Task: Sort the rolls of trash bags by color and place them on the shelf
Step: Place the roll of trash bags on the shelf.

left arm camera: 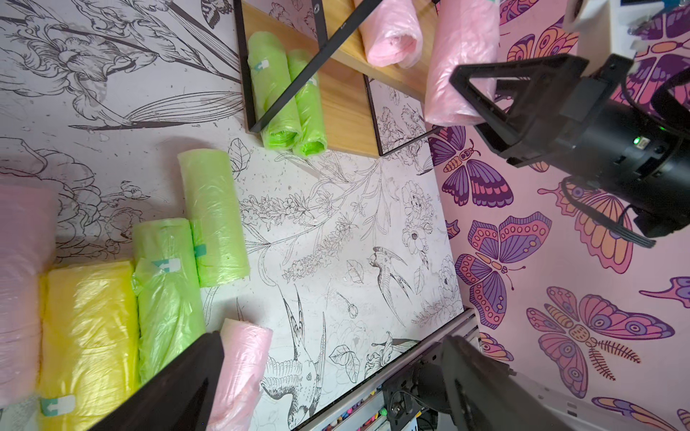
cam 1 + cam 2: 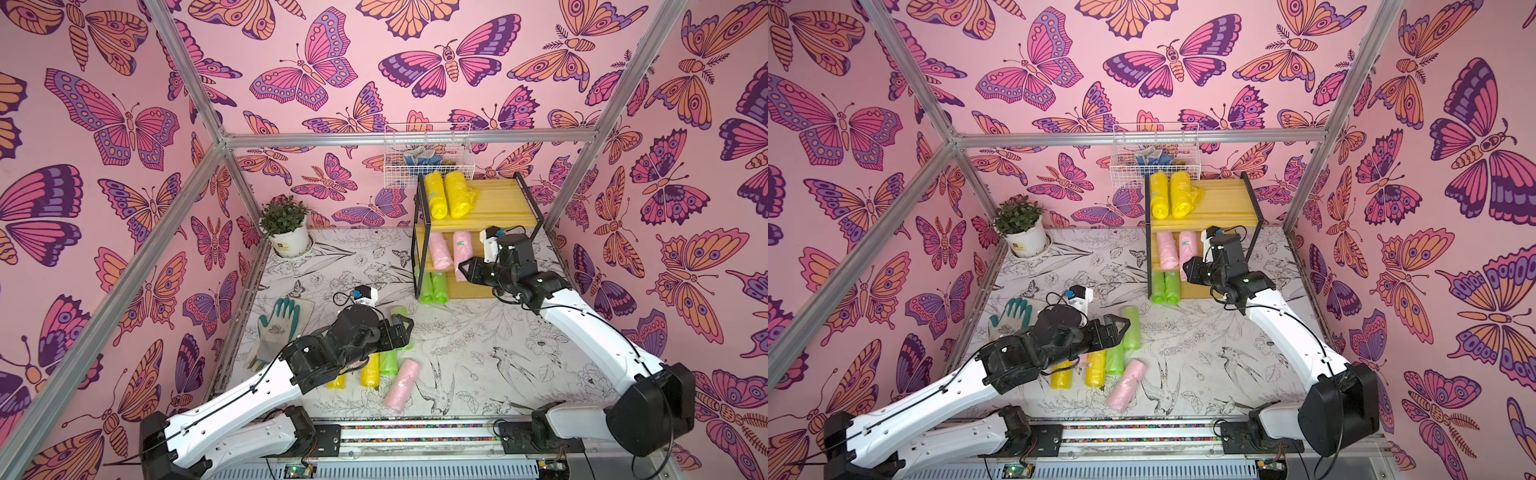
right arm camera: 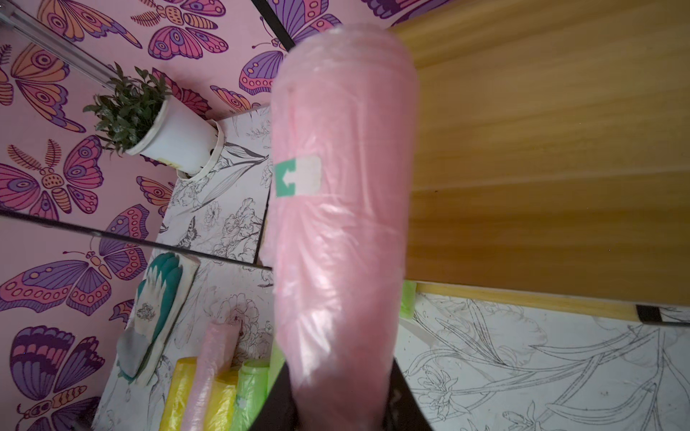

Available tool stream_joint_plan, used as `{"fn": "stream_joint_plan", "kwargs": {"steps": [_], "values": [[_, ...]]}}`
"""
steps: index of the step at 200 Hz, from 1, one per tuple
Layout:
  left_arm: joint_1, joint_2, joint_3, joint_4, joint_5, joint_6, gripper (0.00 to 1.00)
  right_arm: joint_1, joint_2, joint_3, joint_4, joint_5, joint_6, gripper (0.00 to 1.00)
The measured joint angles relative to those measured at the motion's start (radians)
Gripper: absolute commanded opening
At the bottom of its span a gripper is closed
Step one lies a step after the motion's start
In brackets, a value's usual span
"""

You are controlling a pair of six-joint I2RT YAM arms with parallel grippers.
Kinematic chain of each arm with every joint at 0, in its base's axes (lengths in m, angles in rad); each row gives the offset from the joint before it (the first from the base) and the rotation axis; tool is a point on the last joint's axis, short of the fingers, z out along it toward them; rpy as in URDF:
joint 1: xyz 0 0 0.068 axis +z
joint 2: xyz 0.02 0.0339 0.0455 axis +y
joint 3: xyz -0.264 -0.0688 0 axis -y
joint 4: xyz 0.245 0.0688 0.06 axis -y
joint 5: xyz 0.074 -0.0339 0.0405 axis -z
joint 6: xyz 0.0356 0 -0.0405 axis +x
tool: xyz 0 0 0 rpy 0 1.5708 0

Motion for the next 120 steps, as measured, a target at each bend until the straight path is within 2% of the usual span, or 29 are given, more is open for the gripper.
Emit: {"fn": "stream_joint_plan", "kwargs": {"steps": [45, 94, 120], "values": [[0.0, 0.01, 0.006, -0.015, 0.001, 0.041, 0.96, 0.0, 0.02, 0.0, -0.002, 0.005, -0.026, 0.02], [-0.001, 0.092, 0.029, -0.015, 0.023, 0.088, 0.95, 0.0, 0.019, -0.004, 0.004, 0.023, -0.029, 0.03], [-0.01, 0.133, 0.04, -0.016, 0.033, 0.106, 0.94, -0.012, 0.009, -0.067, 0.105, 0.018, -0.01, 0.02]]}}
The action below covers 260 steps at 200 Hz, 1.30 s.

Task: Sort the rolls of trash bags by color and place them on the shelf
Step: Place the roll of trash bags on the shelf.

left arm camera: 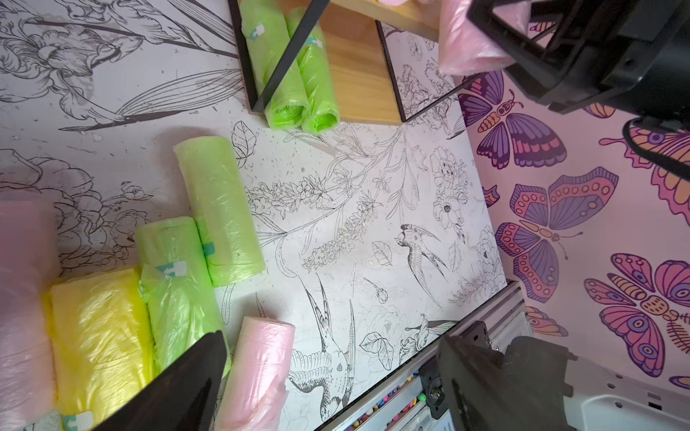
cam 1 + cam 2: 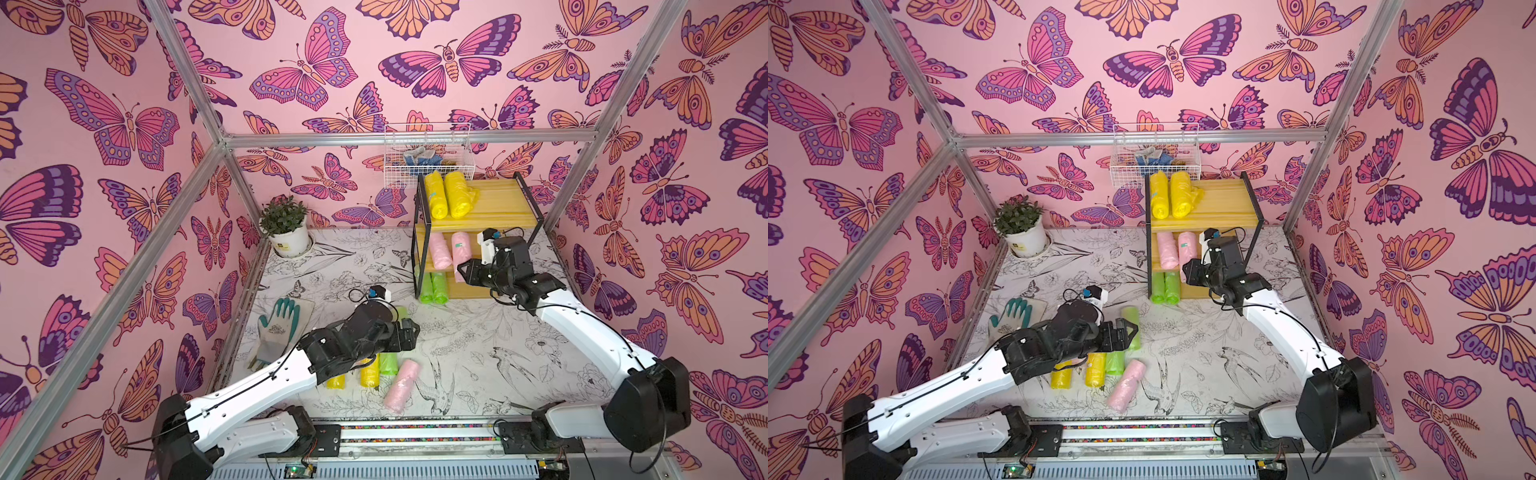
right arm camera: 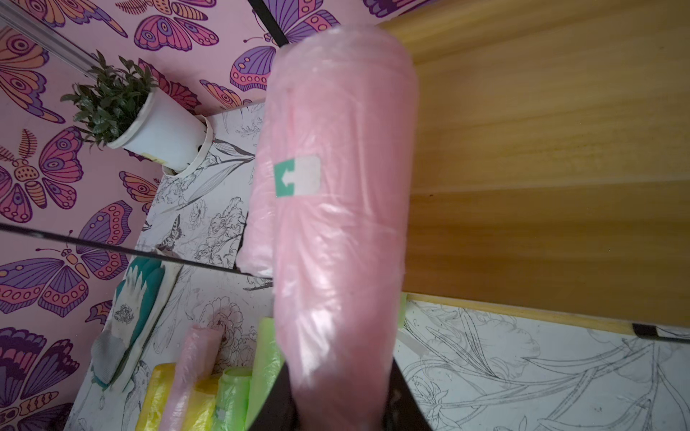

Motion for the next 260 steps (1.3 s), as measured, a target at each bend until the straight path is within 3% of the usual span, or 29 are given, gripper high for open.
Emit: {"fn": "stream_joint_plan", "kwargs": {"steps": [53, 104, 175, 195, 215, 223, 260], "values": [[-0.006, 0.013, 0.004, 0.0, 0.002, 0.016, 0.94, -0.076, -0.008, -0.119, 0.191, -0.042, 0.103, 0.0], [-0.008, 0.014, 0.008, 0.0, 0.002, 0.018, 0.94, -0.154, 0.003, -0.132, 0.325, -0.199, 0.233, 0.0], [-0.011, 0.023, 0.014, -0.002, 0.002, 0.018, 0.94, -0.19, 0.15, -0.071, 0.438, -0.36, 0.345, 0.0], [-0.011, 0.024, 0.014, -0.002, 0.002, 0.019, 0.94, -0.19, 0.181, -0.063, 0.455, -0.385, 0.362, 0.16], [-0.011, 0.025, 0.014, -0.003, 0.002, 0.021, 0.95, -0.19, 0.203, -0.05, 0.452, -0.396, 0.372, 0.48], [-0.011, 0.026, 0.015, -0.004, 0.002, 0.027, 0.96, -0.19, 0.205, -0.045, 0.449, -0.398, 0.373, 0.56], [-0.011, 0.068, 0.049, -0.032, 0.004, 0.063, 0.98, -0.19, 0.203, 0.011, 0.402, -0.397, 0.345, 0.69]]}}
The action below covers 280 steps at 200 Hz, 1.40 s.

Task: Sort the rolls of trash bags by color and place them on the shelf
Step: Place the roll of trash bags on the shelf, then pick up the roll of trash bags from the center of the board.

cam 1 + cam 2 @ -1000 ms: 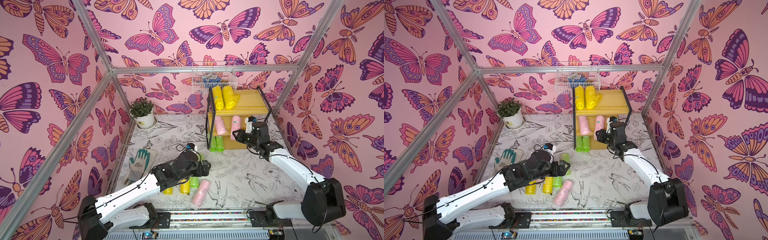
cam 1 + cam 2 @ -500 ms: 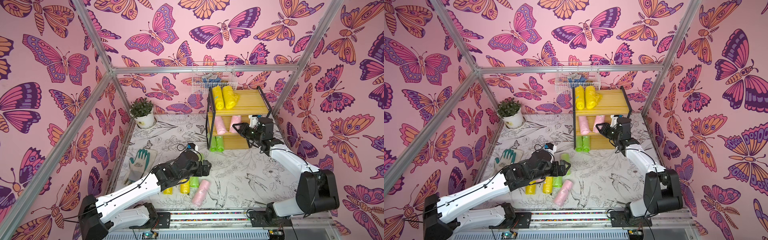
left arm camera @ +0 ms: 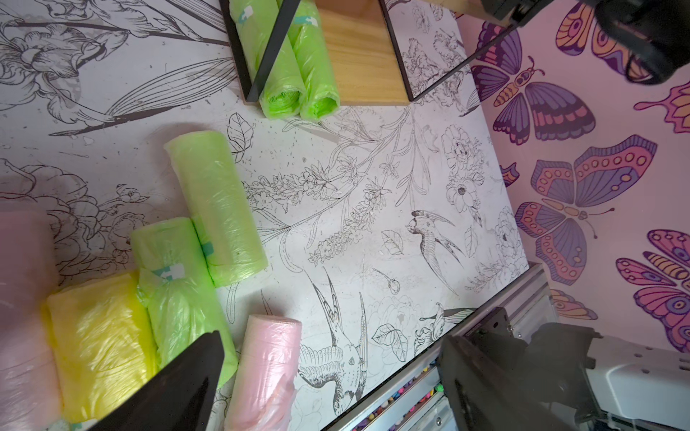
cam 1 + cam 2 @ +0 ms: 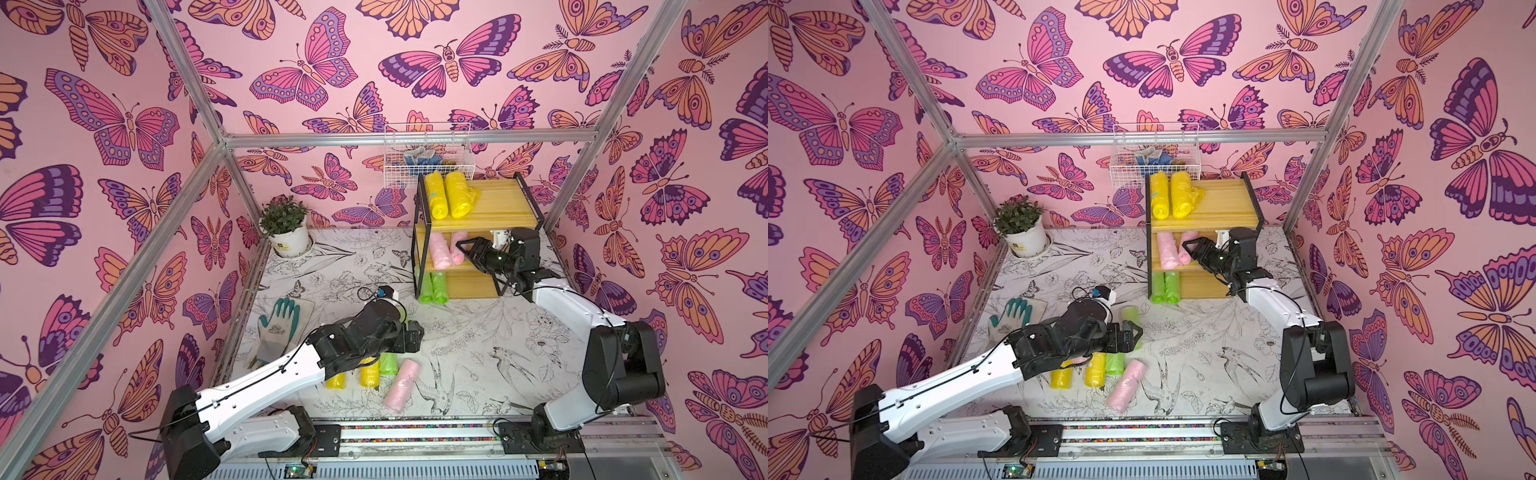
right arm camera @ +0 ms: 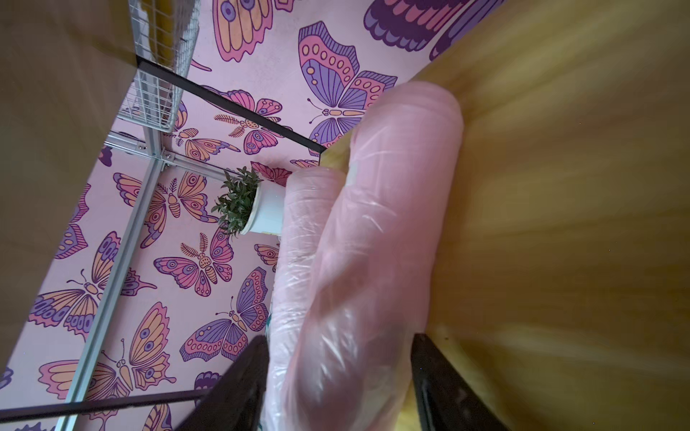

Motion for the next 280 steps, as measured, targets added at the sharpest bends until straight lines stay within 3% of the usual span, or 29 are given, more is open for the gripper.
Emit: {"fn": "stream_joint_plan", "kwargs": {"steps": [75, 144, 224, 280], "values": [[0.001, 0.175, 0.166, -0.179, 0.058, 0.123, 0.97, -0.001, -0.078, 0.02, -0.162, 0.01, -0.061, 0.7], [0.001, 0.268, 0.173, -0.328, 0.135, 0.123, 0.92, -0.004, -0.228, -0.07, -0.284, 0.012, -0.095, 0.7], [-0.066, 0.364, 0.171, -0.349, 0.182, 0.11, 0.9, -0.004, -0.534, -0.2, -0.461, 0.042, -0.147, 0.7], [-0.074, 0.485, 0.171, -0.351, 0.178, 0.101, 0.81, -0.003, -0.739, -0.254, -0.618, 0.08, -0.187, 0.7]]}}
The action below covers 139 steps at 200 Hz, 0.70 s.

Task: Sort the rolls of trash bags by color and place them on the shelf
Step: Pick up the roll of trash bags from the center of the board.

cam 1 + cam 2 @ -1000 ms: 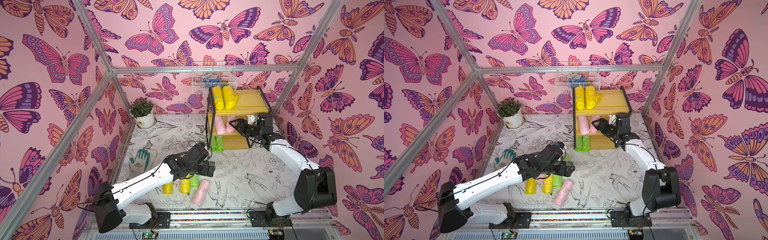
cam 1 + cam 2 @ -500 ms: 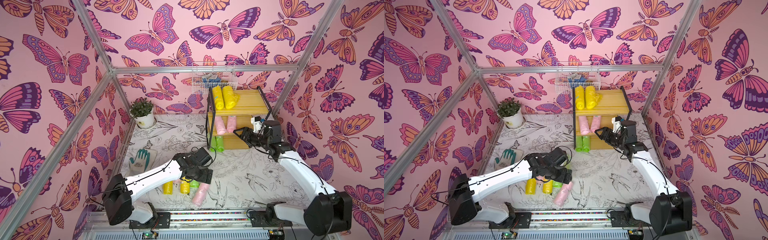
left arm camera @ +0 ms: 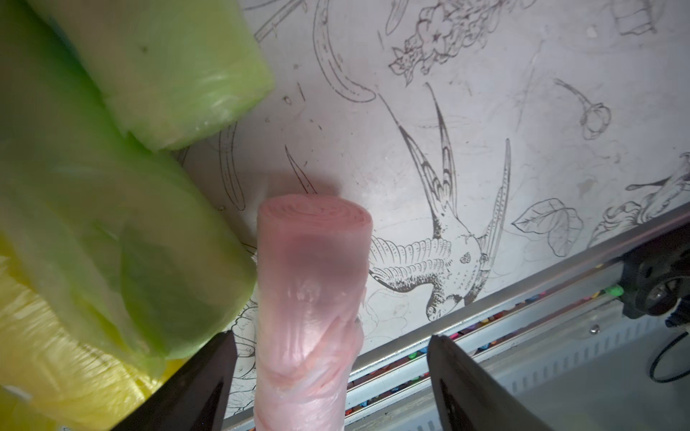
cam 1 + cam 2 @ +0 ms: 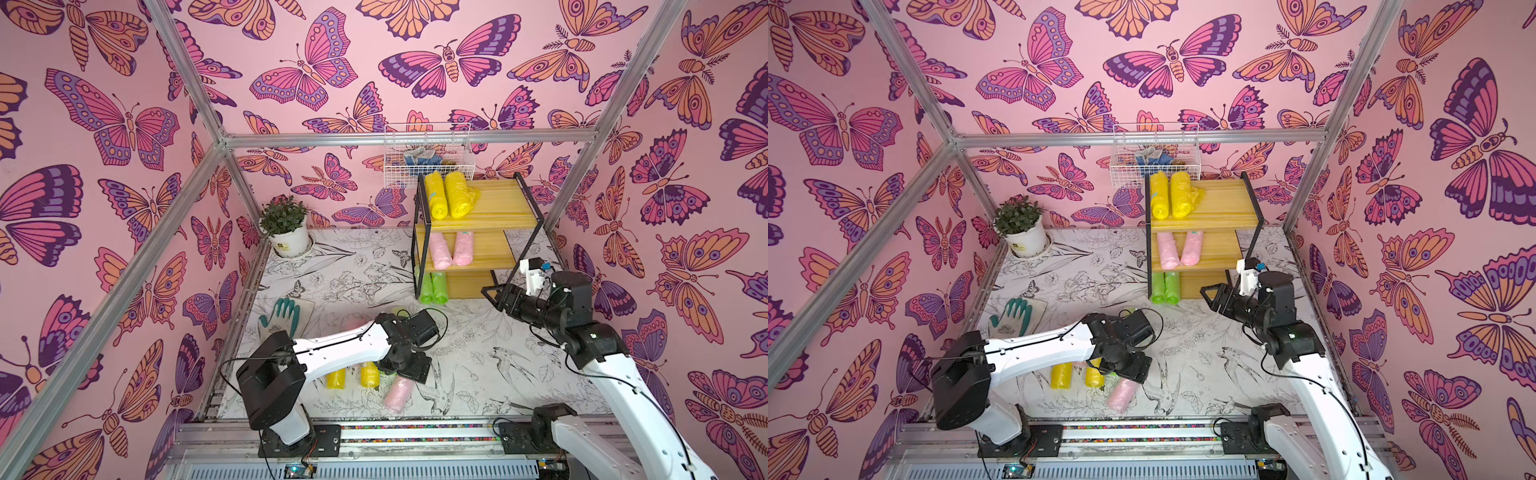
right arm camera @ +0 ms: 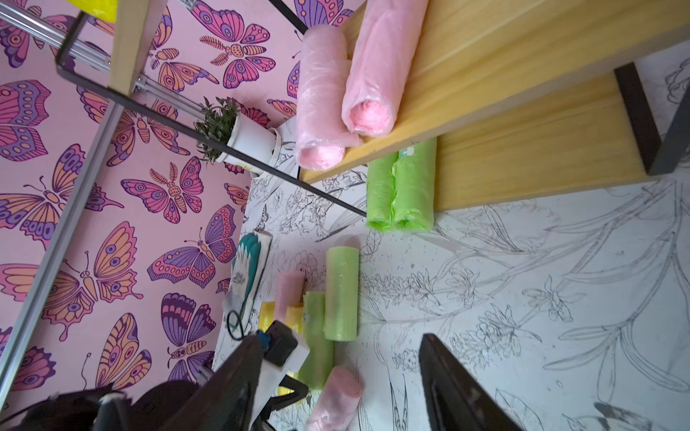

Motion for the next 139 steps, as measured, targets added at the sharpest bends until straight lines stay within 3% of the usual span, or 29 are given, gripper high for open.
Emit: {"fn": "stream_joint_plan", "kwargs": {"steps": [66, 81, 104, 139], "values": [[-0.003, 0.07, -0.012, 0.031, 0.004, -0.033, 0.66, 0.0, -0.13, -0.029, -0.138, 0.032, -0.024, 0.69], [-0.005, 0.087, -0.011, 0.036, 0.005, -0.043, 0.58, 0.0, -0.136, -0.029, -0.151, 0.032, -0.023, 0.69], [-0.005, 0.1, -0.01, 0.04, 0.005, -0.044, 0.35, 0.0, -0.145, -0.031, -0.159, 0.032, -0.021, 0.69], [-0.005, 0.109, 0.005, 0.037, 0.013, -0.059, 0.2, 0.0, -0.156, -0.032, -0.176, 0.034, -0.022, 0.68]]}}
